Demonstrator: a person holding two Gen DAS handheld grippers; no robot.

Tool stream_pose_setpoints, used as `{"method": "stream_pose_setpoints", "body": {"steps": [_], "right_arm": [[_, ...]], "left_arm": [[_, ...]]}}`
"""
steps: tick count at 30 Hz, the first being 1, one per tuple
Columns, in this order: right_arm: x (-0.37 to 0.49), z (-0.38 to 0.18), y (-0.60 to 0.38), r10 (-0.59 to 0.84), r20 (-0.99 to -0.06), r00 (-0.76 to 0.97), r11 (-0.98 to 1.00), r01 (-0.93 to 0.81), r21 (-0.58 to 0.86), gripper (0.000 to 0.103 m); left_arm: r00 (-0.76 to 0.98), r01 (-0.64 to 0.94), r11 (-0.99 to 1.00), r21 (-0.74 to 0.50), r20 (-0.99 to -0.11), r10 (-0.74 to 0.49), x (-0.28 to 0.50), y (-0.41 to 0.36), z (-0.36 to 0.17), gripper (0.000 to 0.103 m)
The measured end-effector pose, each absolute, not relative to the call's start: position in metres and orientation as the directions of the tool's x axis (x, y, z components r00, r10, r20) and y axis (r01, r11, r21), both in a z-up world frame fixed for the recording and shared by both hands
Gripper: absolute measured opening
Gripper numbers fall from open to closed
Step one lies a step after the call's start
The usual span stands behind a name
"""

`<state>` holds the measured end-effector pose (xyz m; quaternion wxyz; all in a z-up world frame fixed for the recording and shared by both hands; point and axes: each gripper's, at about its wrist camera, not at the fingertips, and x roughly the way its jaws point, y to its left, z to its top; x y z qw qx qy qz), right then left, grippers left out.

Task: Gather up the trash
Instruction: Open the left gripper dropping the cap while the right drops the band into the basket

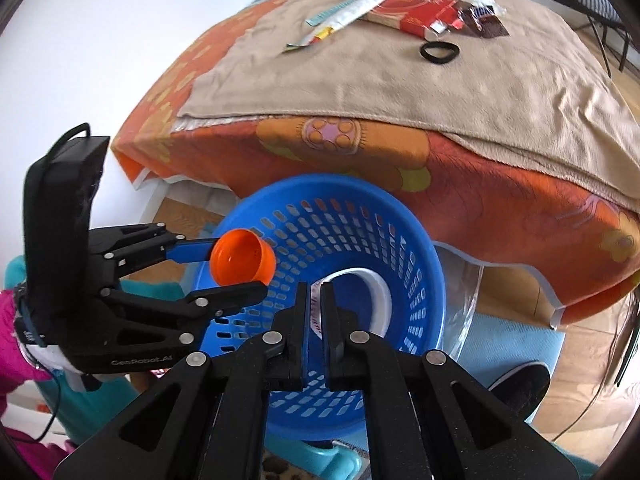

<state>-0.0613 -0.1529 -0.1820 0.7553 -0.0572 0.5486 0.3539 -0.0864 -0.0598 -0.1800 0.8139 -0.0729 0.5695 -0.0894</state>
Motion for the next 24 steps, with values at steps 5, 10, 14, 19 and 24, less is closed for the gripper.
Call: {"method": "stream_pose_setpoints", "body": {"steps": [5, 10, 14, 19, 24], "right_arm": [[-0.062, -0.181, -0.154, 0.495, -0.858, 0.138, 0.739, -0.586, 0.333, 0.039], [-0.061, -0.18, -0.153, 0.481, -0.864, 0.151, 0.747, -0.586, 0.314, 0.039], [-0.06, -0.179, -0.156, 0.478, -0.864, 0.161, 0.756, -0.576, 0.311, 0.039], [-0.057, -0.175, -0.159, 0.479, -0.859, 0.182, 0.767, -0.562, 0.309, 0.039], [-0.054, -0.168, -0.16, 0.474, -0.856, 0.206, 0.777, -0.556, 0.296, 0.039]], "left_arm": [[0.341, 0.054, 0.972, -0.227, -0.911, -0.232, -0.085, -0.058, -0.179, 0.061], [0.336, 0.04, 0.971, -0.234, -0.912, -0.233, -0.084, -0.056, -0.18, 0.062], [0.345, 0.035, 0.973, -0.226, -0.911, -0.224, -0.084, -0.055, -0.179, 0.062], [0.362, 0.036, 0.975, -0.217, -0.907, -0.215, -0.079, -0.051, -0.173, 0.062], [0.392, 0.049, 0.981, -0.187, -0.9, -0.191, -0.067, -0.047, -0.16, 0.062]]}}
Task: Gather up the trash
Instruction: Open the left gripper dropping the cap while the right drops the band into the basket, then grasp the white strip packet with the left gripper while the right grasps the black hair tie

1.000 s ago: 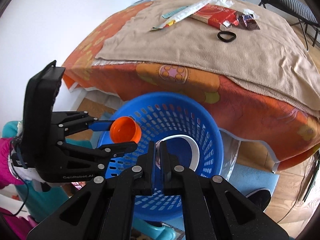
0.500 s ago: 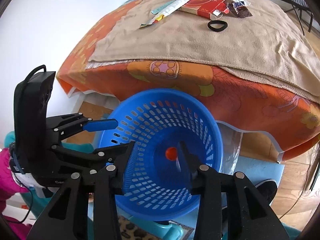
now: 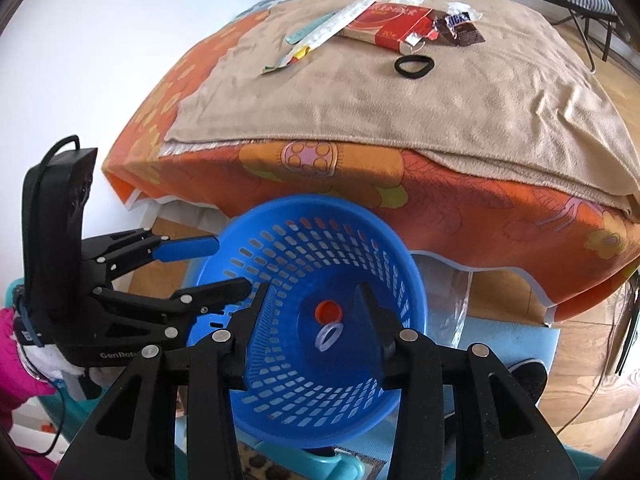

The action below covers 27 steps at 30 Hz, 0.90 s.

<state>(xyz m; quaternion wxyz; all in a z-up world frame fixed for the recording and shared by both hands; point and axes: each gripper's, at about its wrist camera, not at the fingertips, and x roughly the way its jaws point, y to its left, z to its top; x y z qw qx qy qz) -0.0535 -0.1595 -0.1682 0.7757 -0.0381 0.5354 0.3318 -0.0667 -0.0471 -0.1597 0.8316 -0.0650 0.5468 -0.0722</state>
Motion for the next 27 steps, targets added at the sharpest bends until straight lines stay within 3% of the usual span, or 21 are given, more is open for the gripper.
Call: {"method": "stream_pose_setpoints", "body": {"steps": [7, 11, 18, 27], "right_arm": [[-0.037, -0.152, -0.161, 0.477, -0.844, 0.246, 0.789, -0.542, 0.288, 0.04], [-0.021, -0.142, -0.165, 0.478, -0.837, 0.265, 0.802, -0.521, 0.293, 0.051], [0.015, -0.118, -0.156, 0.404, -0.844, 0.352, 0.818, -0.552, 0.161, 0.053], [0.073, -0.11, -0.14, 0.368, -0.844, 0.391, 0.831, -0.545, 0.11, 0.059]], "left_arm": [[0.45, 0.051, 0.988, -0.143, -0.88, -0.151, -0.035, -0.032, -0.129, 0.062], [0.48, 0.054, 0.992, -0.113, -0.868, -0.125, -0.008, -0.021, -0.111, 0.062], [0.502, 0.032, 0.99, -0.136, -0.855, -0.134, 0.045, 0.003, -0.097, 0.062], [0.494, 0.006, 0.988, -0.152, -0.859, -0.135, 0.115, 0.022, -0.101, 0.062]]}}
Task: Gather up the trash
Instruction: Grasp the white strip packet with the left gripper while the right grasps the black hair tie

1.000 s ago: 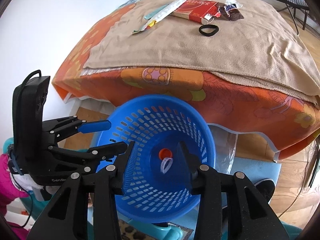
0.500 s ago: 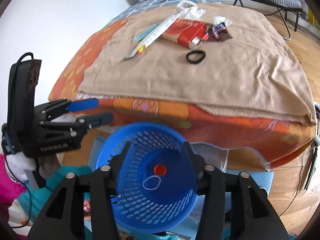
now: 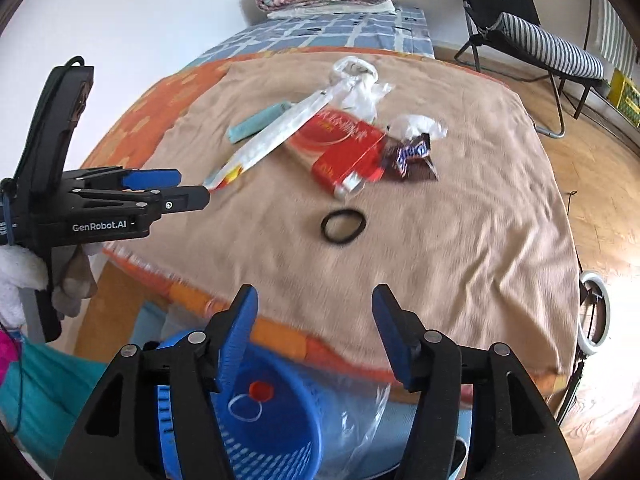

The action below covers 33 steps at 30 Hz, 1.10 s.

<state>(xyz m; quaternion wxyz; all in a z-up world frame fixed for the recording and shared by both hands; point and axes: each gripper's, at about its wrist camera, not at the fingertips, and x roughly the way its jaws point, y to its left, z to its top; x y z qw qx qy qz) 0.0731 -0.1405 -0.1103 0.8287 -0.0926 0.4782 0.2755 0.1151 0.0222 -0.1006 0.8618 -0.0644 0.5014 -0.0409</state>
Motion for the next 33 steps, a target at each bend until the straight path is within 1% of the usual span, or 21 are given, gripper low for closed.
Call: {"method": "stream_pose_setpoints", "body": {"steps": [7, 14, 18, 27, 29, 30, 31, 33], "right_arm": [[0.11, -0.137, -0.124, 0.362, -0.87, 0.335, 0.838, -0.526, 0.146, 0.06], [0.139, -0.165, -0.114, 0.329, -0.899, 0.29, 0.858, -0.49, 0.157, 0.06], [0.149, -0.17, -0.109, 0.323, -0.902, 0.286, 0.863, -0.481, 0.156, 0.06], [0.156, -0.176, -0.088, 0.288, -0.909, 0.3, 0.852, -0.513, 0.101, 0.06], [0.156, -0.176, -0.087, 0.288, -0.909, 0.301, 0.853, -0.512, 0.1, 0.06], [0.156, -0.176, -0.086, 0.287, -0.909, 0.302, 0.853, -0.513, 0.099, 0.06], [0.156, -0.176, -0.085, 0.286, -0.909, 0.302, 0.851, -0.516, 0.097, 0.06], [0.156, -0.177, -0.083, 0.29, -0.909, 0.3, 0.846, -0.524, 0.097, 0.06]], "left_arm": [[0.462, -0.014, 0.987, -0.163, -0.876, -0.138, 0.161, 0.034, -0.116, 0.062], [0.436, -0.004, 0.991, -0.135, -0.892, -0.12, 0.19, 0.034, -0.132, 0.062], [0.41, -0.032, 0.987, -0.157, -0.903, -0.13, 0.201, 0.042, -0.143, 0.062], [0.4, -0.014, 0.992, -0.122, -0.91, -0.106, 0.204, 0.041, -0.154, 0.062], [0.405, 0.001, 0.994, -0.112, -0.909, -0.103, 0.201, 0.038, -0.155, 0.056], [0.404, 0.008, 0.995, -0.1, -0.91, -0.094, 0.2, 0.035, -0.155, 0.046], [0.403, 0.013, 0.996, -0.09, -0.911, -0.087, 0.199, 0.033, -0.155, 0.043], [0.406, 0.019, 0.996, -0.086, -0.91, -0.086, 0.198, 0.031, -0.154, 0.041]]}}
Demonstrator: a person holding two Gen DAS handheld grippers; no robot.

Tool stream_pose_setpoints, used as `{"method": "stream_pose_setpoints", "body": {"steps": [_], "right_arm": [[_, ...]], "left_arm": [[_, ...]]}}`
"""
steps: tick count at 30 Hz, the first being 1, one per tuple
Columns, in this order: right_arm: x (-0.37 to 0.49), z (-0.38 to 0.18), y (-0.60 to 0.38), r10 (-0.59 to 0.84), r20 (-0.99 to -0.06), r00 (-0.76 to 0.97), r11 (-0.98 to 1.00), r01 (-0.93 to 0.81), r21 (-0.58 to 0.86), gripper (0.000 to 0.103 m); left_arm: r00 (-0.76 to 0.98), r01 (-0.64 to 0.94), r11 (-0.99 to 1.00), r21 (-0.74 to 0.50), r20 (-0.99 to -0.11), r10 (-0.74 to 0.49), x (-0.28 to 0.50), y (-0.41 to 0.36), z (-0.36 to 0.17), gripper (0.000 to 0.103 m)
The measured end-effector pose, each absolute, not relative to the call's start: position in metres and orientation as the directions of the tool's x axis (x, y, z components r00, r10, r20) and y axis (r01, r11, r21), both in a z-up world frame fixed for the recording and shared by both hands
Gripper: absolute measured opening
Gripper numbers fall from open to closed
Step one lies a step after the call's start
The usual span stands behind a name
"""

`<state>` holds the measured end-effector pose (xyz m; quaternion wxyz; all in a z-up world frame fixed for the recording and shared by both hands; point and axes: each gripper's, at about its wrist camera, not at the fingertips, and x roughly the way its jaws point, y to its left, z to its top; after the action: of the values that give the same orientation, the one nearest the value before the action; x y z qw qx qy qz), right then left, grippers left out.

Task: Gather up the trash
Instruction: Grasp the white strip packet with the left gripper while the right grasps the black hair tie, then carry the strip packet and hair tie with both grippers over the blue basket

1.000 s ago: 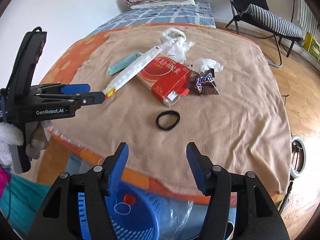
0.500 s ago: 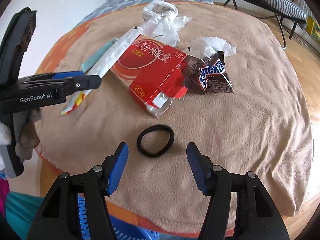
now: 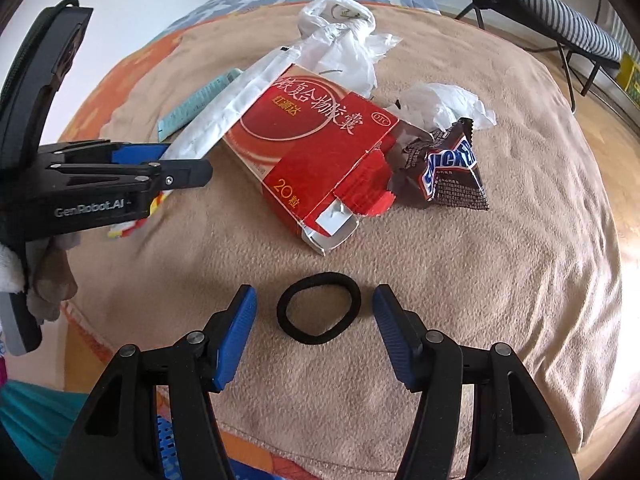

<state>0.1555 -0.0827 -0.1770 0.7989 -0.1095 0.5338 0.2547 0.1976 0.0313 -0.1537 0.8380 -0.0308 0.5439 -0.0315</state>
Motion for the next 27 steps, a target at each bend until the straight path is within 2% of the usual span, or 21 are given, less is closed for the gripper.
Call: {"method": "stream_pose_setpoints", "body": {"steps": [1, 6, 7, 9, 10, 12, 14, 17, 27], "right_arm": [[0.155, -0.177, -0.084, 0.292, -0.908, 0.3, 0.845, -0.526, 0.098, 0.06], [0.151, -0.177, -0.089, 0.296, -0.907, 0.3, 0.842, -0.53, 0.1, 0.058], [0.152, -0.177, -0.09, 0.293, -0.906, 0.304, 0.846, -0.524, 0.098, 0.054], [0.153, -0.177, -0.093, 0.274, -0.909, 0.315, 0.858, -0.508, 0.083, 0.036], [0.154, -0.177, -0.094, 0.278, -0.908, 0.313, 0.859, -0.505, 0.089, 0.034], [0.156, -0.176, -0.099, 0.292, -0.906, 0.306, 0.862, -0.495, 0.111, 0.018], [0.157, -0.175, -0.102, 0.294, -0.904, 0.309, 0.866, -0.487, 0.116, 0.011], [0.155, -0.172, -0.108, 0.303, -0.898, 0.32, 0.869, -0.48, 0.123, 0.008], [0.147, -0.141, -0.122, 0.359, -0.852, 0.382, 0.87, -0.467, 0.157, 0.007]], "left_arm": [[0.407, 0.019, 0.996, -0.089, -0.909, -0.089, 0.197, 0.031, -0.153, 0.038], [0.427, 0.025, 0.996, -0.084, -0.9, -0.086, 0.194, 0.028, -0.147, 0.035], [0.434, 0.024, 0.996, -0.08, -0.897, -0.083, 0.194, 0.028, -0.146, 0.035], [0.444, 0.021, 0.996, -0.083, -0.892, -0.084, 0.192, 0.028, -0.142, 0.034], [0.448, 0.018, 0.996, -0.085, -0.89, -0.084, 0.192, 0.029, -0.141, 0.034], [0.454, 0.014, 0.996, -0.087, -0.887, -0.084, 0.19, 0.03, -0.139, 0.034], [0.458, 0.01, 0.996, -0.089, -0.885, -0.083, 0.188, 0.032, -0.137, 0.034], [0.466, 0.007, 0.996, -0.093, -0.881, -0.085, 0.185, 0.035, -0.133, 0.034], [0.511, 0.016, 0.99, -0.137, -0.85, -0.126, 0.159, 0.035, -0.104, 0.034]]}}
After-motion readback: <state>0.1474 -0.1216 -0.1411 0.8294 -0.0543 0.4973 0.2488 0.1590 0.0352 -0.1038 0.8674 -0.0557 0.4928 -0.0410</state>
